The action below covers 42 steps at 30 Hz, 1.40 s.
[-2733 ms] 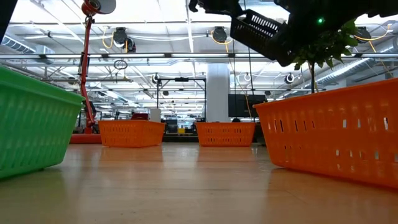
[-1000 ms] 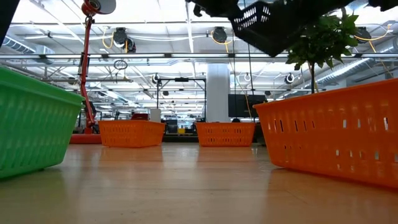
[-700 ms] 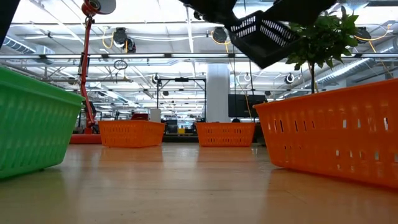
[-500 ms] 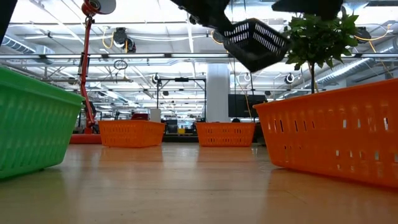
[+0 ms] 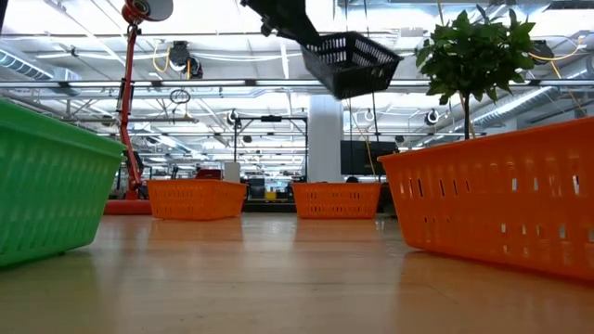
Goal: Stack baskets by color
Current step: Stack the black basket on top of the black basket
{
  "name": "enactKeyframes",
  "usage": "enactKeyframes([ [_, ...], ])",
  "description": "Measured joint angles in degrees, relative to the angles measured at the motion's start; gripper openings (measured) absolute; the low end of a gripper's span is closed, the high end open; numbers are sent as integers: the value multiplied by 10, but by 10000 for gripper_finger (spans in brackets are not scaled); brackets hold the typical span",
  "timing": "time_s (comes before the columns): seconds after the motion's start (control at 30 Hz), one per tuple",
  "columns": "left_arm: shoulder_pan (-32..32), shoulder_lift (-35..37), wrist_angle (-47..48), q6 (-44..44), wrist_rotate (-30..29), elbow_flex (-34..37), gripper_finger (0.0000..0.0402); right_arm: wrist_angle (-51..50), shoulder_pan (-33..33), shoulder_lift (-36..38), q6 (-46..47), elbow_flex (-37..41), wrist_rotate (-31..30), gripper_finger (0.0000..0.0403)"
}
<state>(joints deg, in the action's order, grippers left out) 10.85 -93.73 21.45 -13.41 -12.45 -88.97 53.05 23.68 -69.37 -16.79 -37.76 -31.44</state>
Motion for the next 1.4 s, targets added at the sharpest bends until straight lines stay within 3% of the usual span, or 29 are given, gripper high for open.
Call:
enactKeyframes([
  [0.13, 0, 3, 32, 9, 10, -1, 13, -86, -53, -19, 128, 0, 18, 237],
  [0.23, 2, 1, 61, 7, 10, -1, 24, -164, -61, -21, 168, 0, 29, 213],
  [0.4, 5, 2, 102, 15, 20, 0, 9, -310, -51, -16, 124, -17, 12, 172],
  [0.53, 4, 2, 102, 27, 23, 0, 17, -509, -48, -25, 84, -97, -28, 163],
  [0.63, 8, 2, 105, 30, 24, 0, 22, -591, -49, -43, 38, -152, -47, 169],
  [0.8, 16, 2, 104, 37, 54, 0, 8, -631, -63, -71, -42, -193, -42, 174],
  [1.0, 18, 2, 104, 37, 76, 0, 27, -639, -93, -97, -52, -195, -19, 155],
  [1.2, 18, 2, 105, 37, 77, 0, 8, -643, -105, -108, -51, -195, -16, 112],
  [1.4, 18, 2, 105, 37, 84, 0, 30, -651, -110, -109, -50, -195, -14, 47],
])
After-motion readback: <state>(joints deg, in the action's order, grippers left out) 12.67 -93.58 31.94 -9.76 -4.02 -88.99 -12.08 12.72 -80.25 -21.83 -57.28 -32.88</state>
